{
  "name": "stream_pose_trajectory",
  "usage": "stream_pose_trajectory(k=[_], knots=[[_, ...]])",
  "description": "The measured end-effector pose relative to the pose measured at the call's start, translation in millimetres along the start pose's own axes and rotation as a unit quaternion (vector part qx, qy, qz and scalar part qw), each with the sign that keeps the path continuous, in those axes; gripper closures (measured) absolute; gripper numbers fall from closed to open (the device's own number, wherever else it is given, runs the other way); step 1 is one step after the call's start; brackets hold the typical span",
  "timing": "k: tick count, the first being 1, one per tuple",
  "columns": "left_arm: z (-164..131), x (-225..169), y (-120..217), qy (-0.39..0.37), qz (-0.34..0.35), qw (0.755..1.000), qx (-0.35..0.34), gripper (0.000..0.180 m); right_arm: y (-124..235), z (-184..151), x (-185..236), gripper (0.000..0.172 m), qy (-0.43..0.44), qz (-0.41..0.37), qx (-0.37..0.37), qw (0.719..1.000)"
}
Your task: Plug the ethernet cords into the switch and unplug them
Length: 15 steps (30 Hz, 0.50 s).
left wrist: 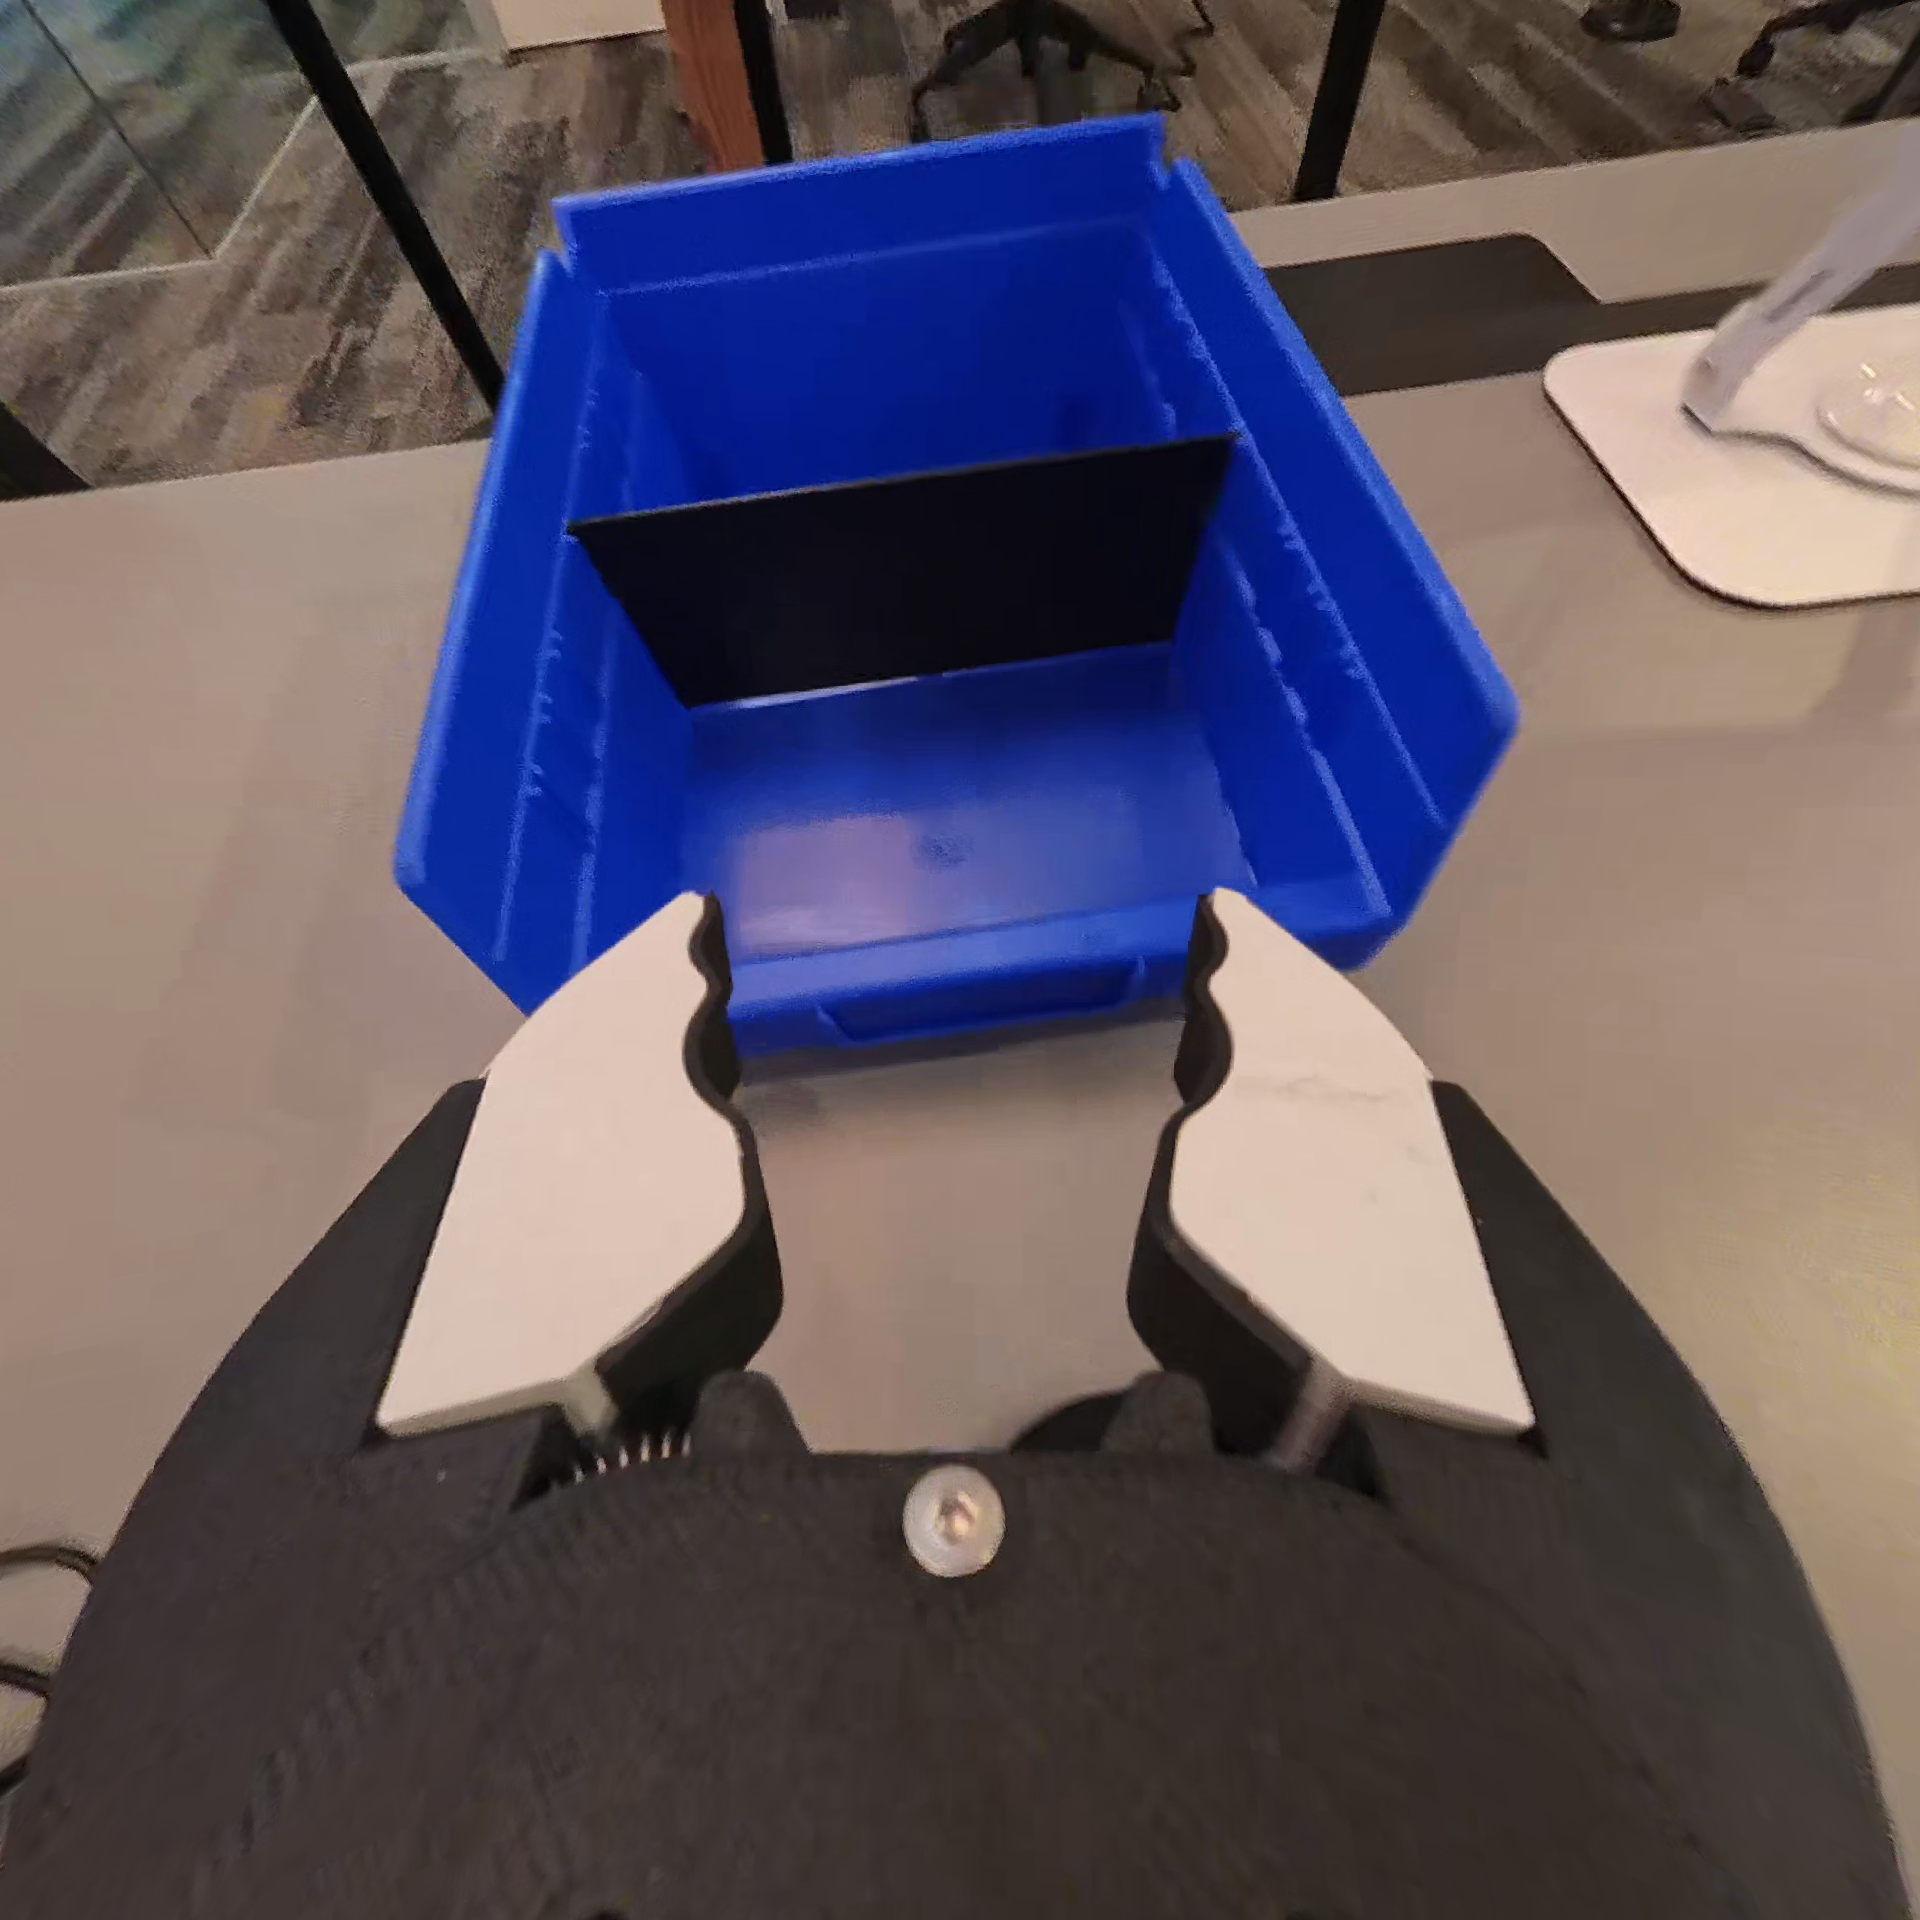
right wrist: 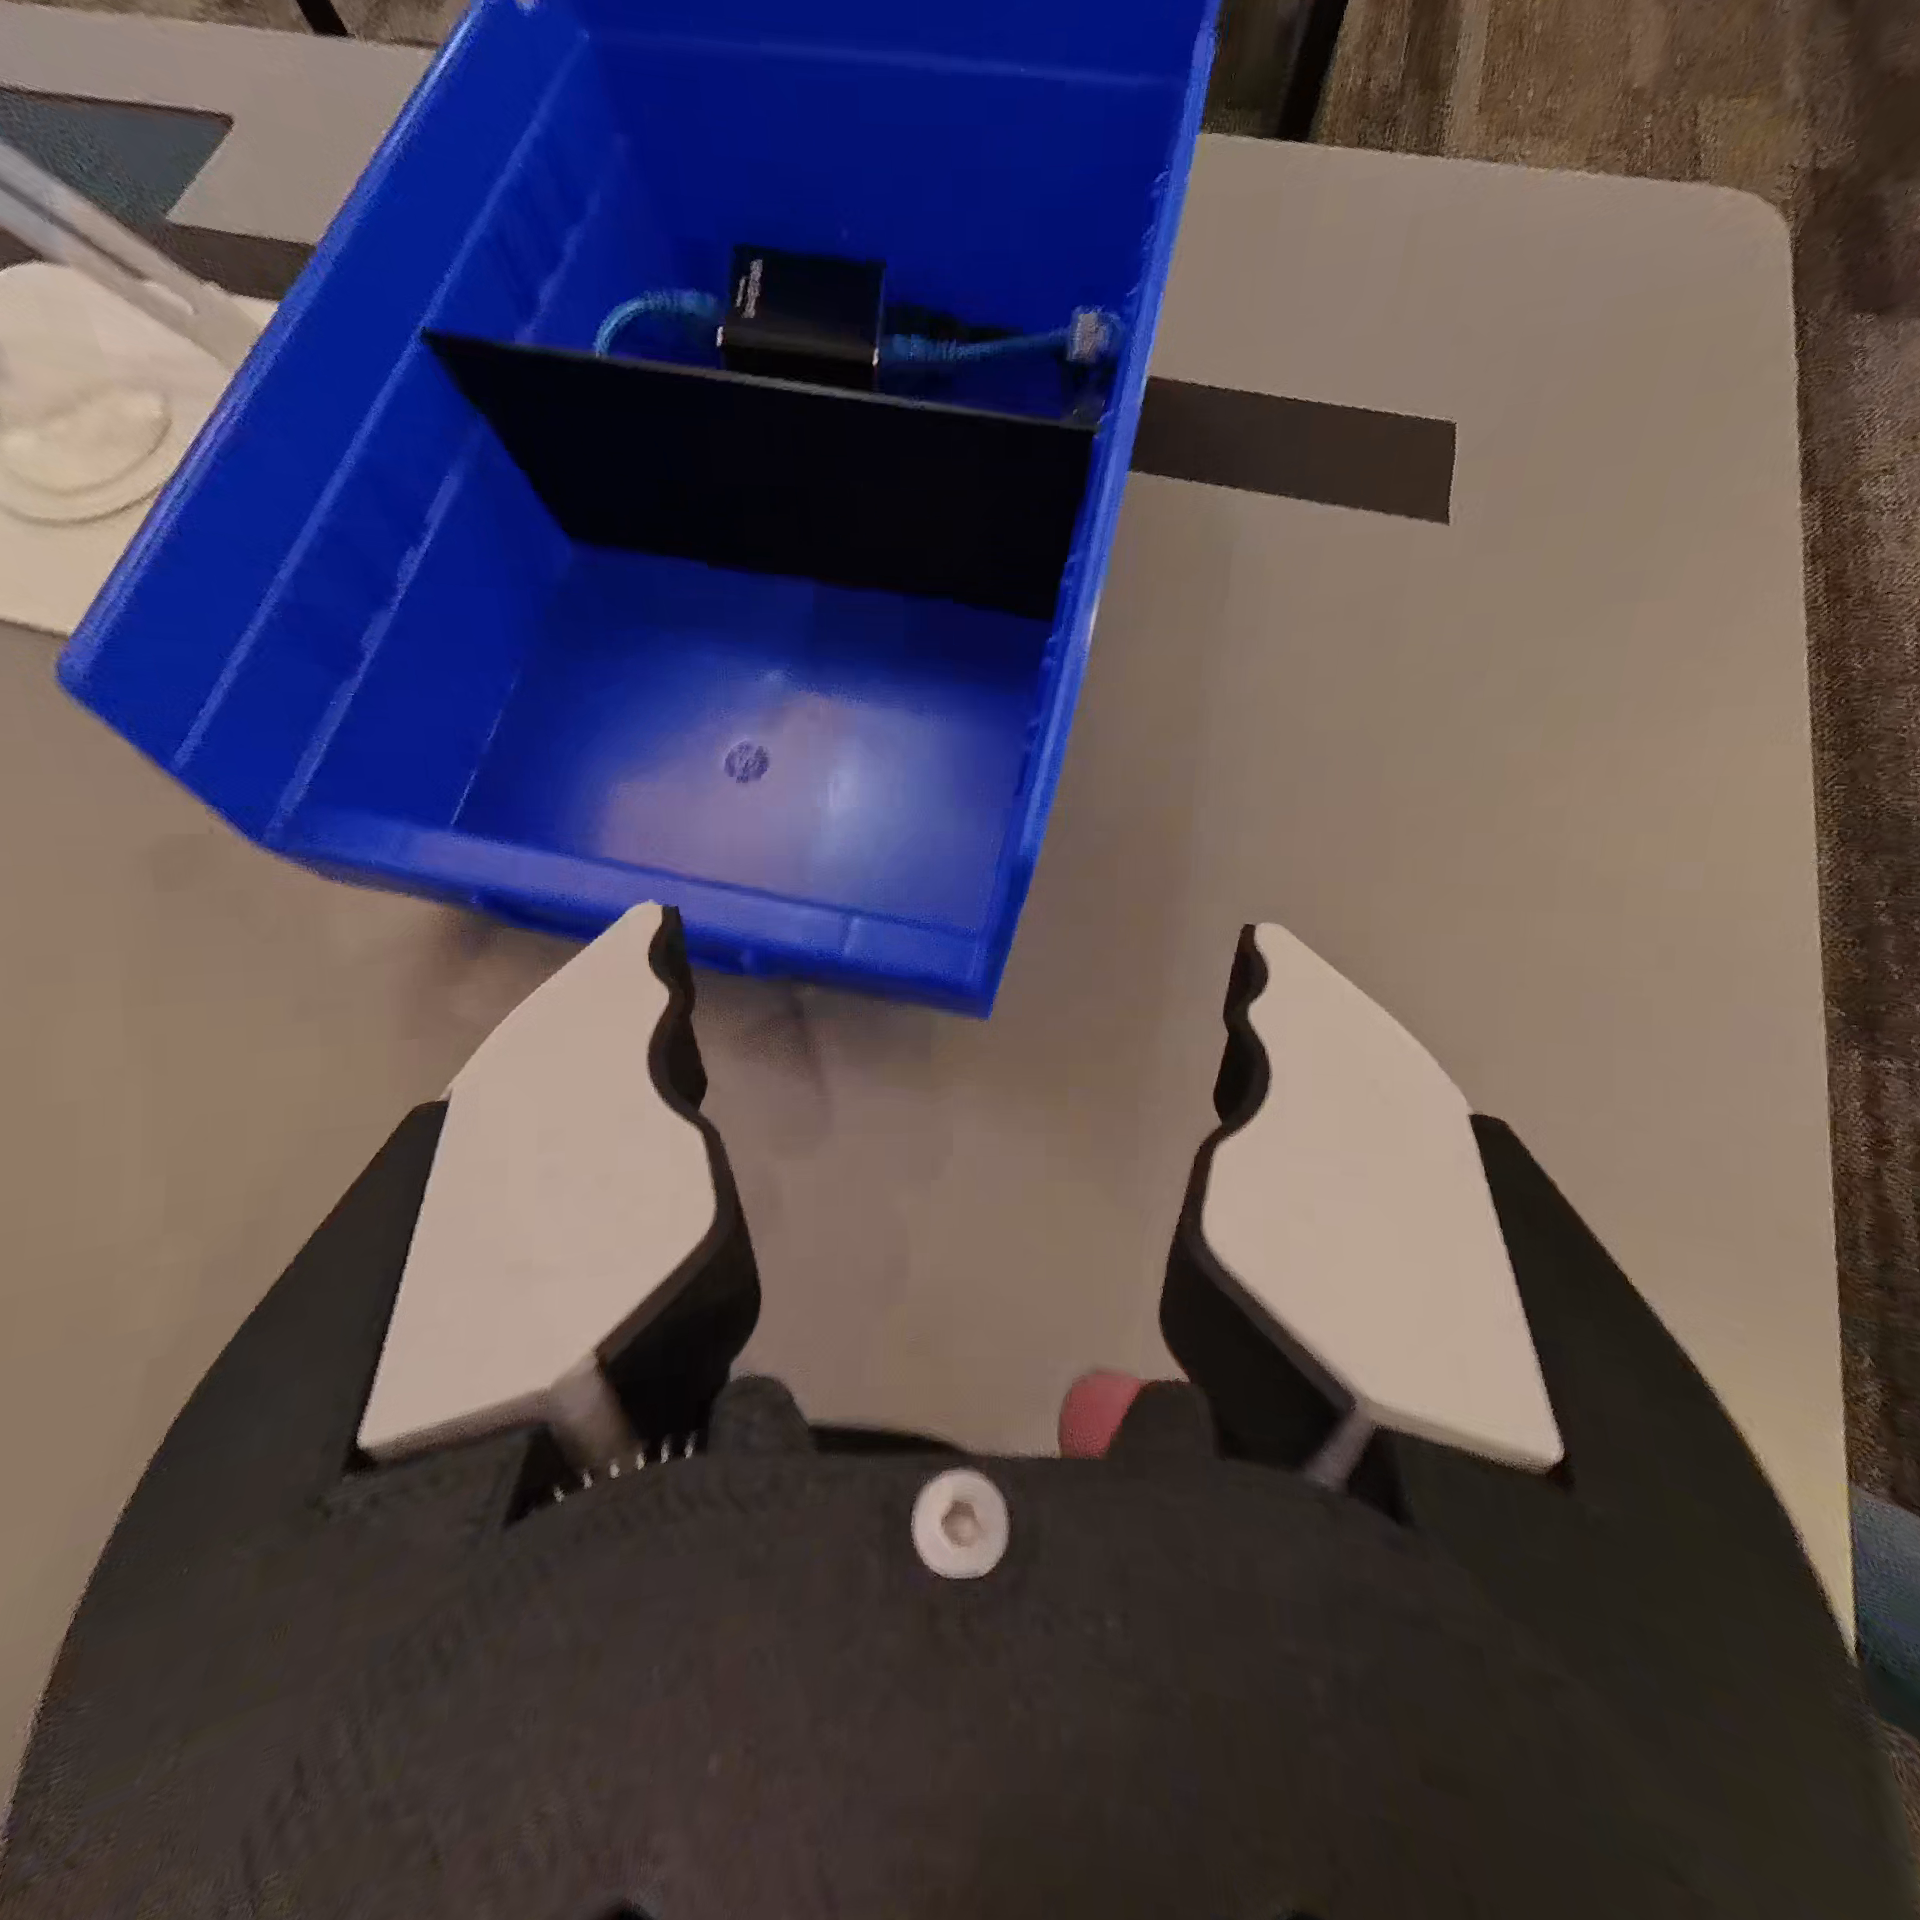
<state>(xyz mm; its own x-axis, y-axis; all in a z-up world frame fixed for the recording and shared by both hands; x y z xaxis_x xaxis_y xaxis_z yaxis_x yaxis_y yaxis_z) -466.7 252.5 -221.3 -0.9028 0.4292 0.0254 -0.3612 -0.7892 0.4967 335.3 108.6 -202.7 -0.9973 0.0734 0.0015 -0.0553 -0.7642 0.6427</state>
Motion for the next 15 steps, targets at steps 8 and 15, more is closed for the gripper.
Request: stream_pose_trajectory(k=[8, 15], knots=[[9.5, 36.5, -42.1, 0.042, 0.003, 0.999, 0.032, 0.095, -36.7, 14.3, -30.6, 0.081, 0.002, -0.045, 0.005, 0.999], [-9.3, 38.6, -72.1, 0.020, 0.013, 0.996, 0.081, 0.095, -61.6, 6.9, -22.3, 0.091, 0.035, -0.043, 0.052, 0.997]])
Point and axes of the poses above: each gripper's, where its closed fingertips meet, y back along the fingers, z out of its top, x = y × z across the jaws, the point moved 6 cm from there along y, back along the fingers, and after that the axes turned 4 degrees about -z, right-handed, at the moved point
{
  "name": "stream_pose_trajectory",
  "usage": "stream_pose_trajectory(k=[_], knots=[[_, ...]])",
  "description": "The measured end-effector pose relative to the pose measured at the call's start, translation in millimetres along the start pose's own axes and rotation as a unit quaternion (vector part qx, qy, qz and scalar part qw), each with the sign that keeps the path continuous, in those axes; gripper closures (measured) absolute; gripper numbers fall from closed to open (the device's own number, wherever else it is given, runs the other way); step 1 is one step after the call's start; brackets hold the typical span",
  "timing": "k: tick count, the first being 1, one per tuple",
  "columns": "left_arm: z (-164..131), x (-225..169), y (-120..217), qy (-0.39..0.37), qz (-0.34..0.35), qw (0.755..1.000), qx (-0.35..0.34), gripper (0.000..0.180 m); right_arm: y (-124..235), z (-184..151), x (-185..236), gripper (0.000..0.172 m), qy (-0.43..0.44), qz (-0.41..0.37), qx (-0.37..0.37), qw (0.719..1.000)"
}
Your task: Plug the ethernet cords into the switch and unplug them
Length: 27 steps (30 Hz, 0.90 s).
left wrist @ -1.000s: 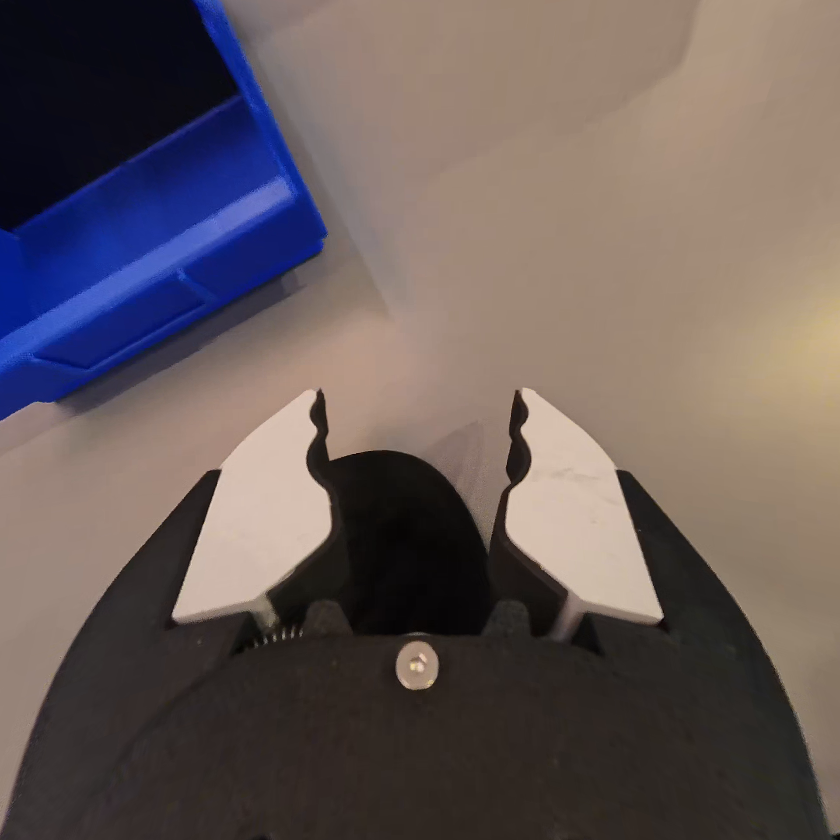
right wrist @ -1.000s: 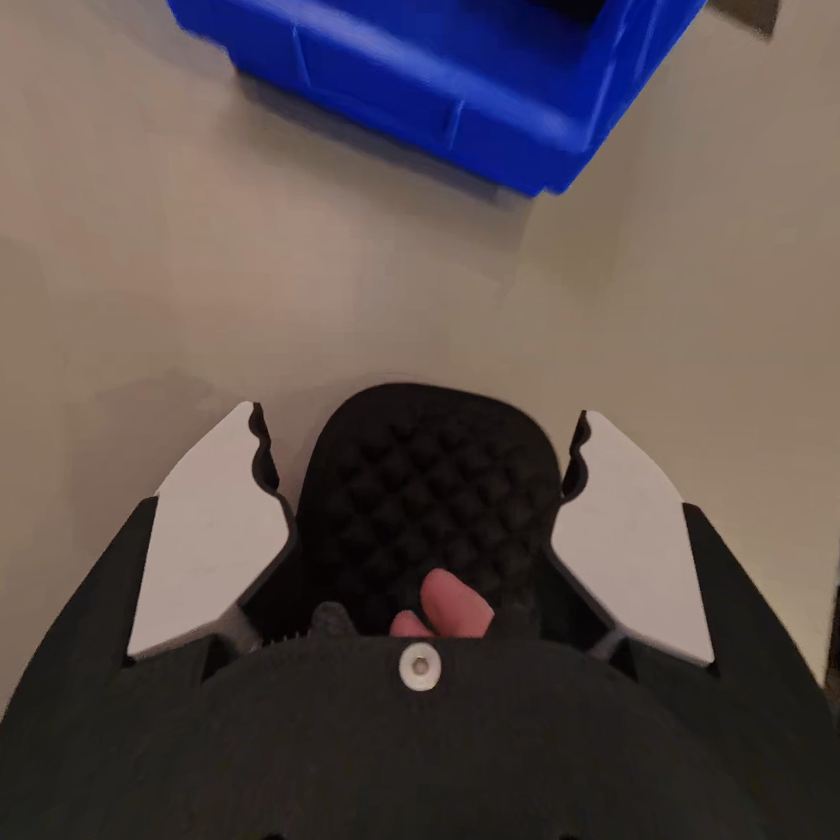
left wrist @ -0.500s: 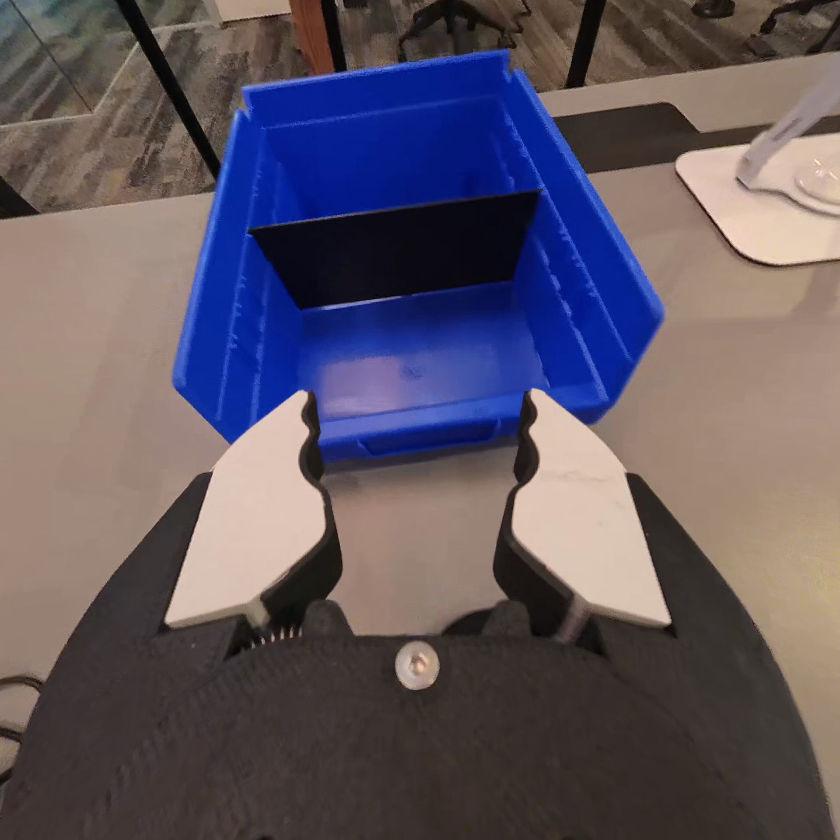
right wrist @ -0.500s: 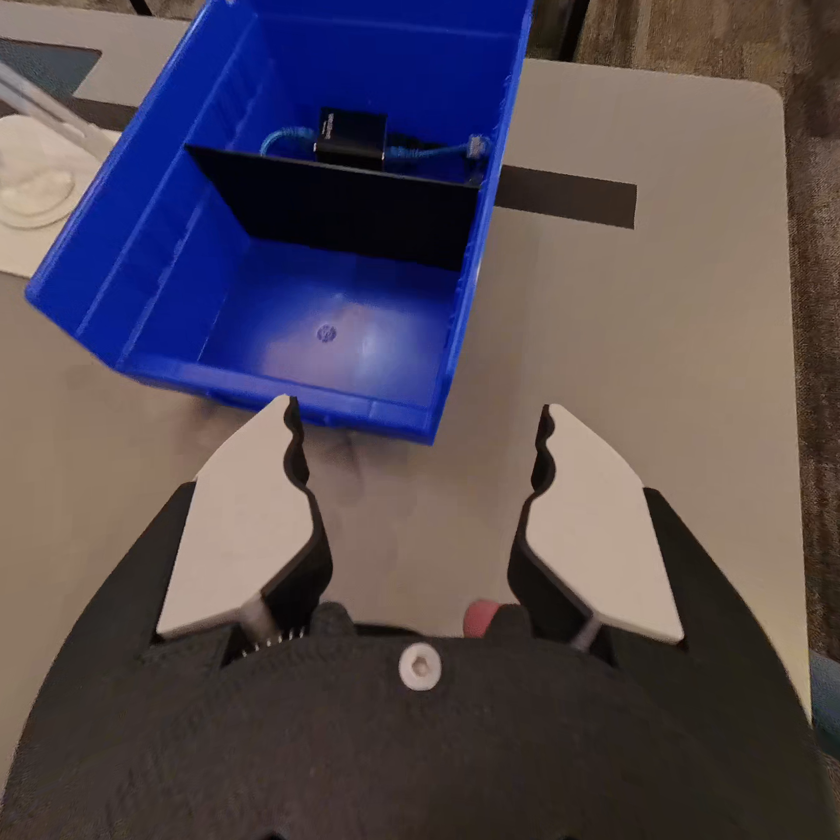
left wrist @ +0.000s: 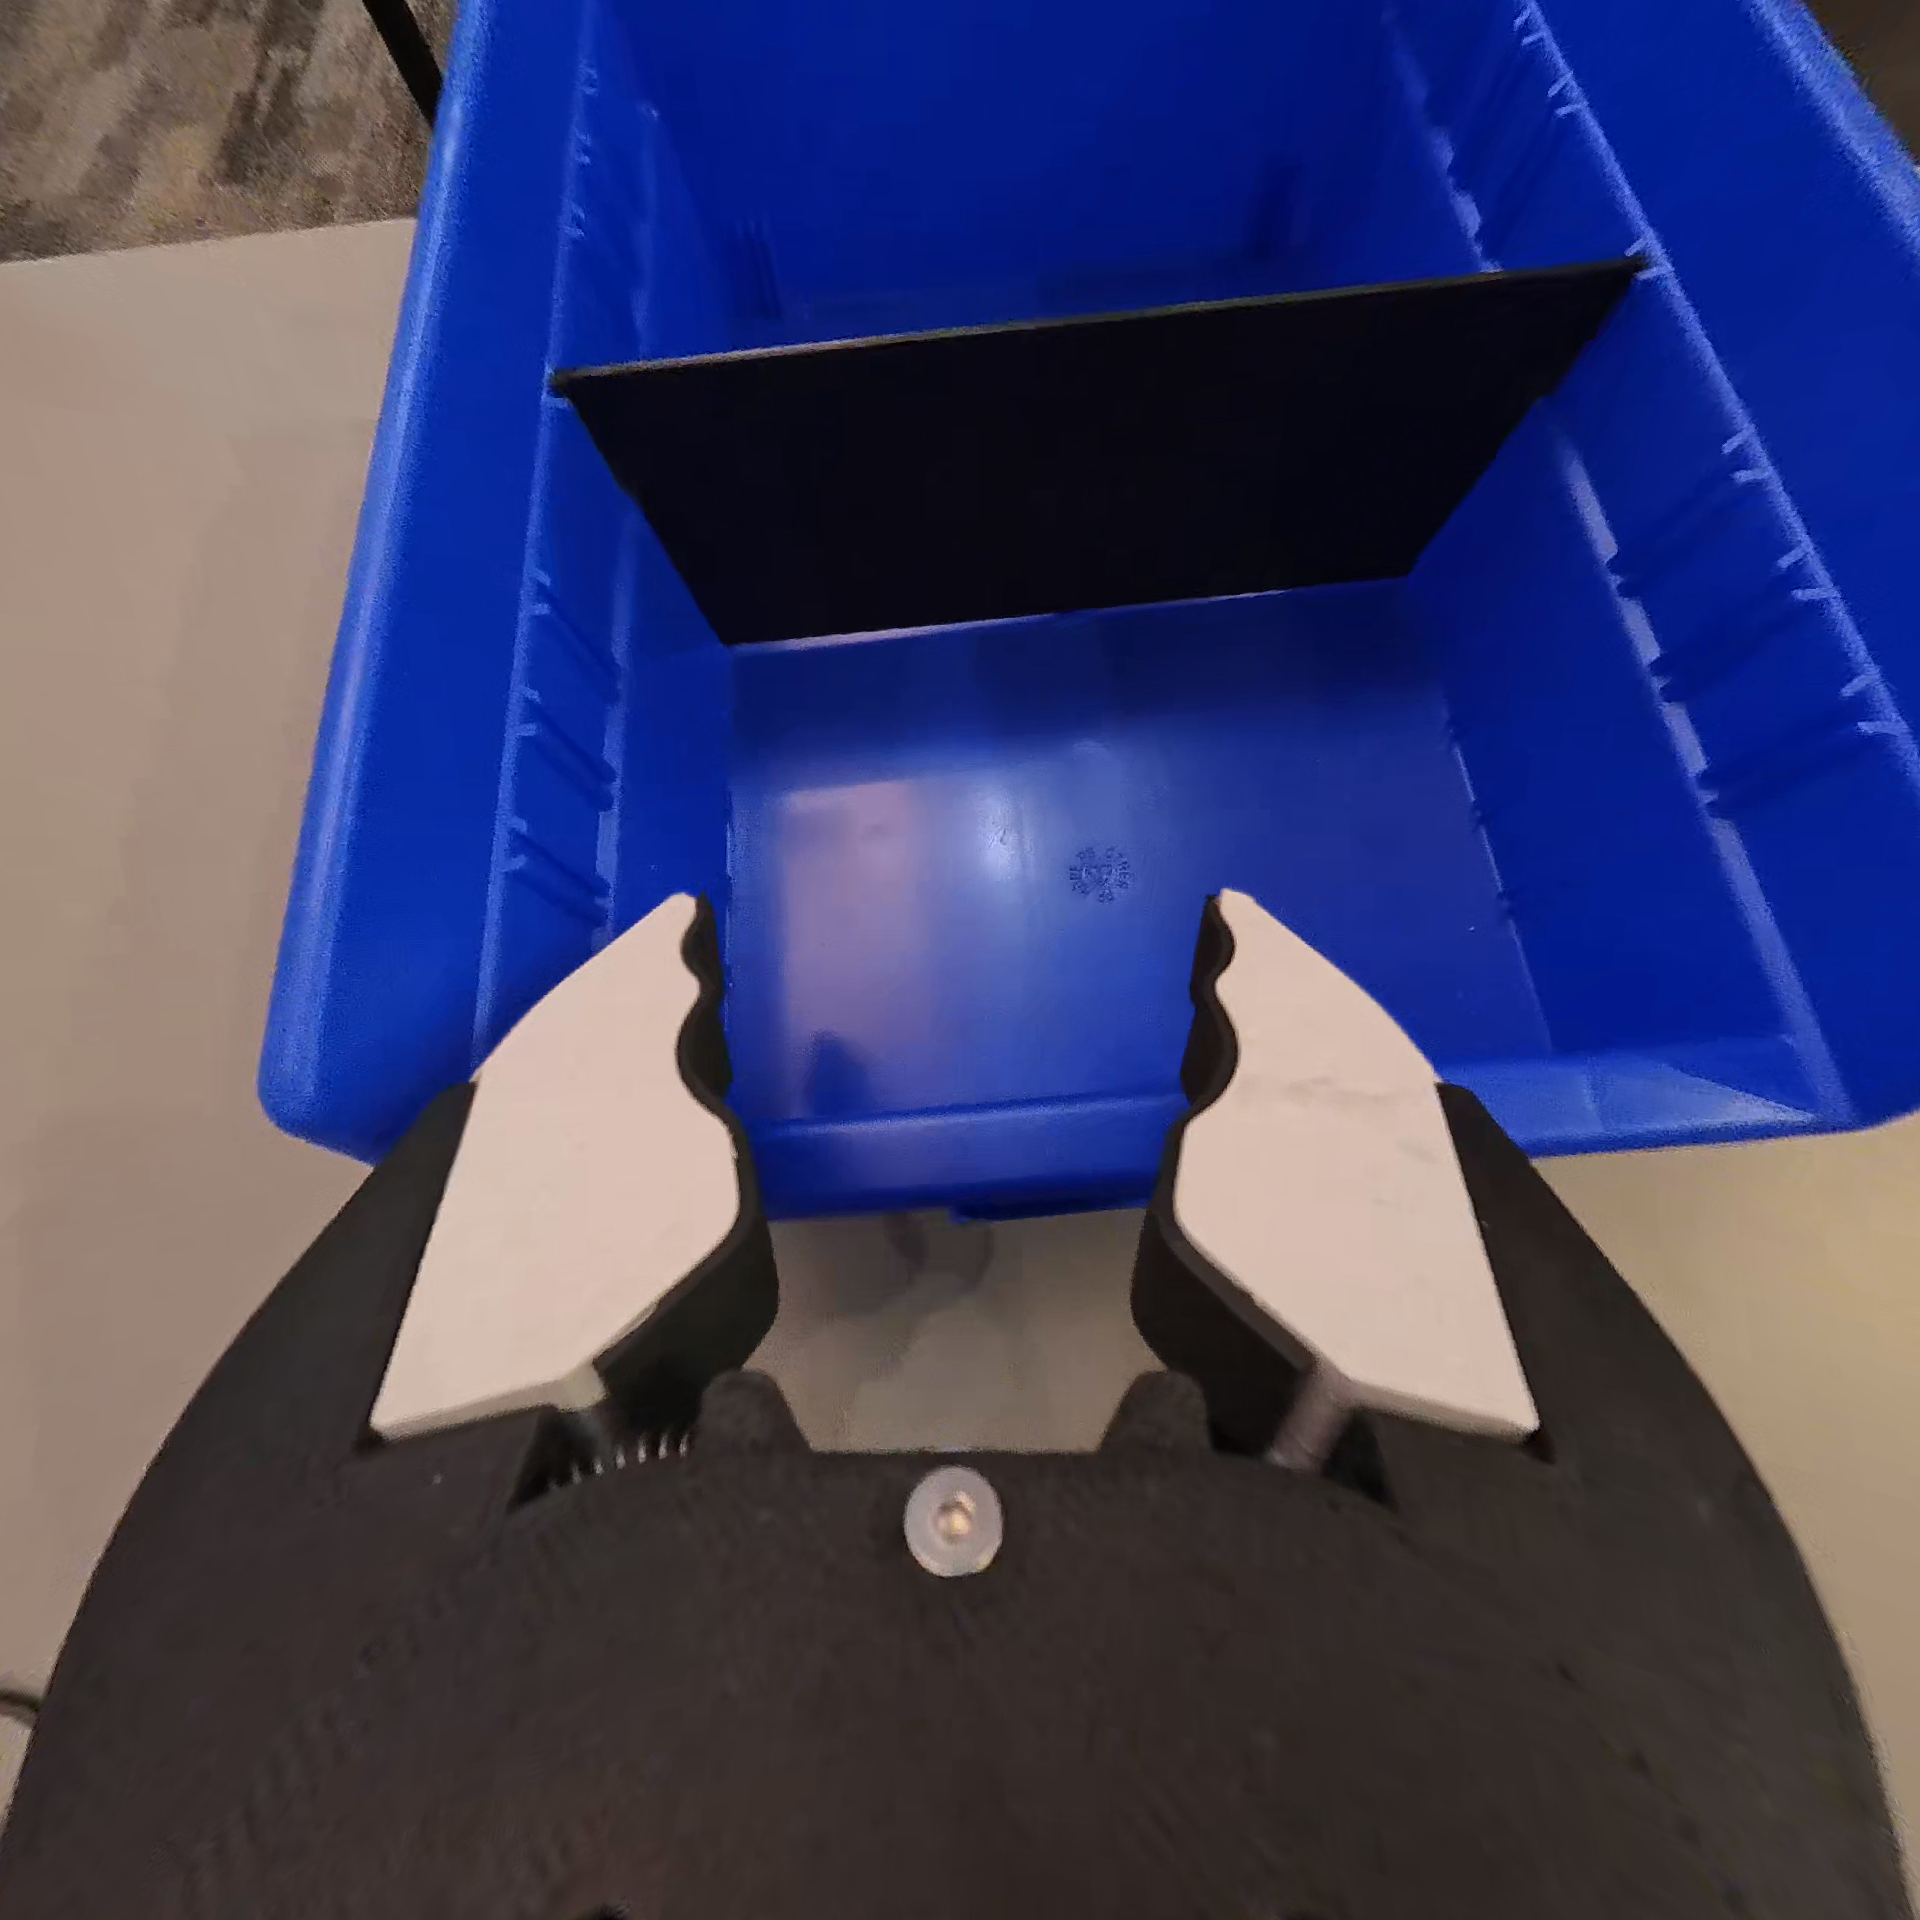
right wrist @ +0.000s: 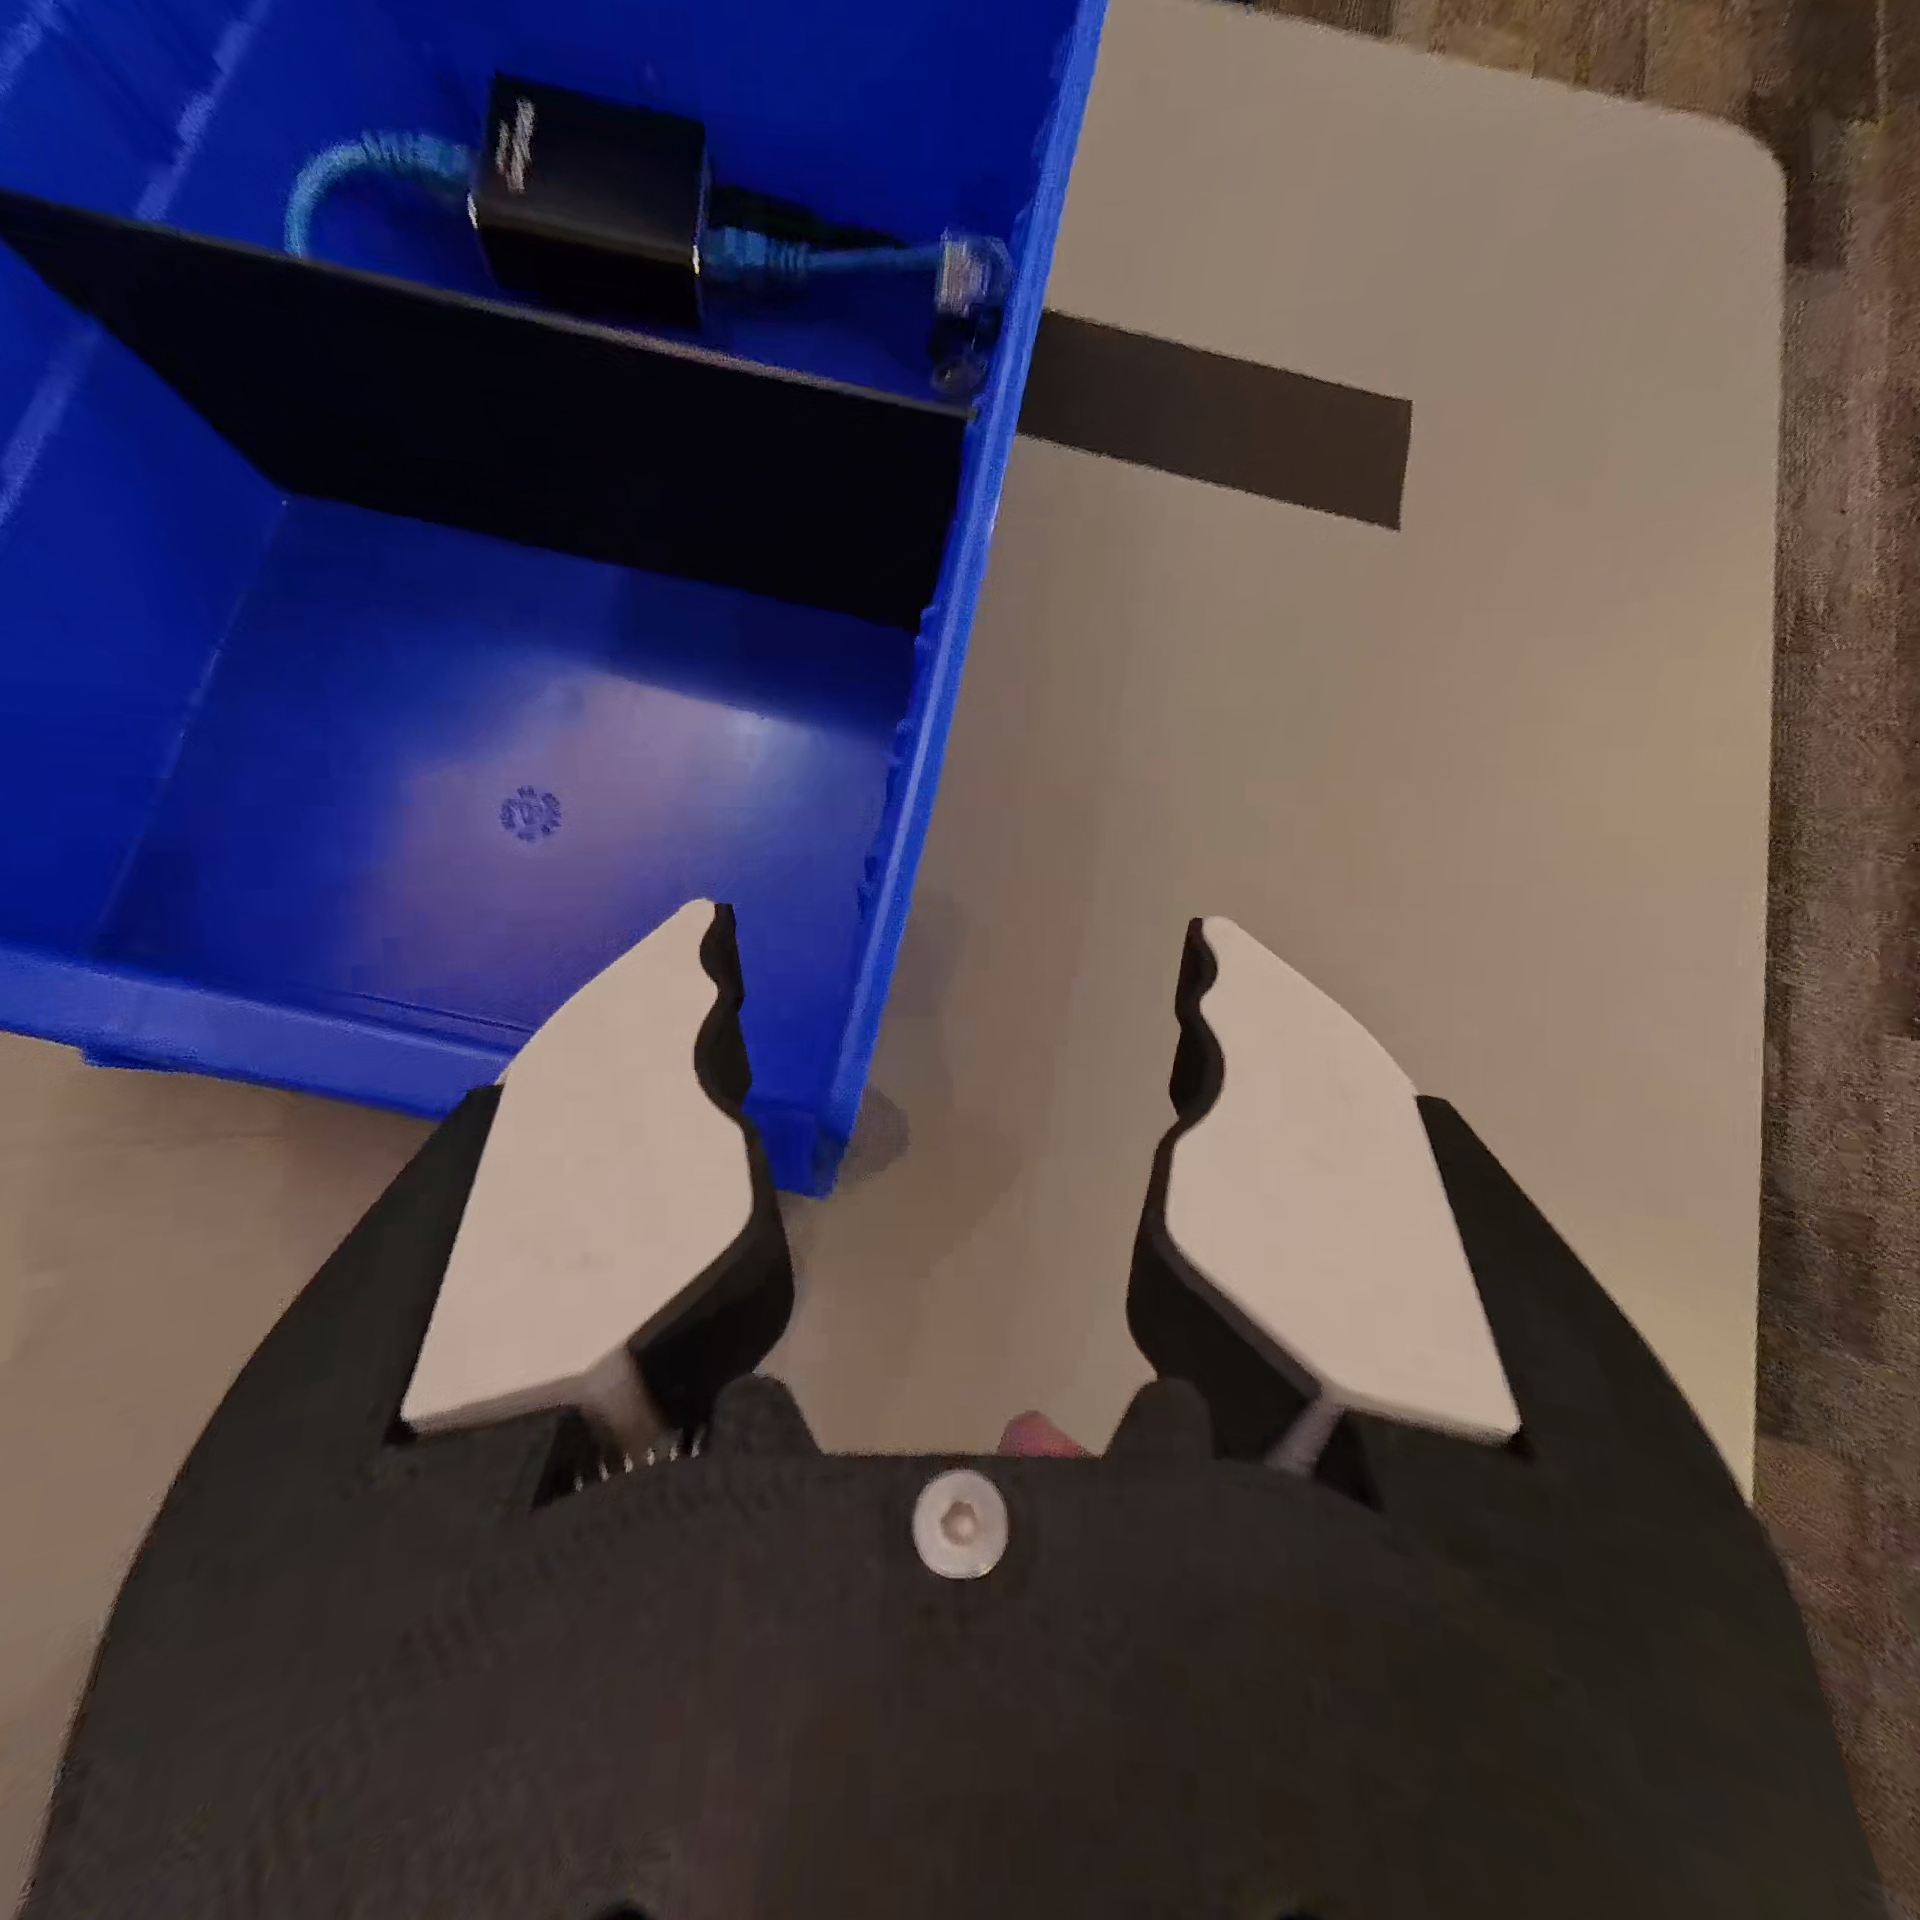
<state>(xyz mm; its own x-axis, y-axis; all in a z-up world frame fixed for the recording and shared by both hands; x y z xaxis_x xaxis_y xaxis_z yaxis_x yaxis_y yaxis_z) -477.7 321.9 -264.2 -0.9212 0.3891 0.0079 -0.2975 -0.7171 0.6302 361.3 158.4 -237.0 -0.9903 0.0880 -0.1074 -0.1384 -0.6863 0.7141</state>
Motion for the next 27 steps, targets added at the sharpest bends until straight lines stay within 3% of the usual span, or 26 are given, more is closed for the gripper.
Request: stream_pose_trajectory(k=[8, 10, 13, 15, 17, 21, 24, 27], knots=[[3.0, 10.9, -0.1, -0.004, -0.007, 1.000, 0.015, 0.141, -15.9, 5.5, 9.6, 0.122, 0.014, 0.016, 0.021, 1.000], [2.8, 12.8, 0.8, -0.006, -0.011, 1.000, 0.019, 0.160, -19.3, 6.4, 10.8, 0.127, 0.022, 0.017, 0.032, 0.999], [2.6, 15.0, 1.3, -0.007, -0.012, 1.000, 0.017, 0.172, -23.7, 6.6, 10.9, 0.131, 0.024, 0.020, 0.042, 0.999], [2.7, 14.2, 1.4, -0.009, -0.018, 1.000, 0.014, 0.180, -24.4, 7.1, 11.4, 0.145, 0.027, 0.026, 0.043, 0.998], [2.9, 14.9, 2.1, -0.007, -0.014, 1.000, 0.008, 0.179, -23.8, 9.2, 10.9, 0.142, 0.022, 0.027, 0.037, 0.999], [9.8, 21.1, 13.2, -0.003, 0.010, 1.000, -0.021, 0.144, -17.2, 13.6, 5.4, 0.121, 0.020, 0.011, 0.029, 0.999], [15.9, 31.0, 23.4, 0.000, 0.023, 0.999, -0.046, 0.138, -6.1, 23.1, 0.1, 0.106, 0.014, -0.001, -0.002, 1.000], [18.9, 38.4, 23.0, 0.005, 0.030, 0.998, -0.051, 0.116, 1.4, 31.4, -5.7, 0.096, 0.013, -0.022, -0.029, 0.999]])
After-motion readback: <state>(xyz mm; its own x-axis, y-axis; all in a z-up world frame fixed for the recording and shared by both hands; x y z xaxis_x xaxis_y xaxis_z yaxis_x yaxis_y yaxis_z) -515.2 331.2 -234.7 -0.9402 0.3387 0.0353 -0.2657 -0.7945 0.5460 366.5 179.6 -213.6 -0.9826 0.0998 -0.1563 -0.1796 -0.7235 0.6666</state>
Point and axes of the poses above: each gripper's, where its closed fingertips meet, y back along the fingers, z out of its top, x = y × z across the jaws, the point moved 6 cm from there along y, back along the fingers, and after that the axes turned 4 degrees about -z, right-handed, at the moved point
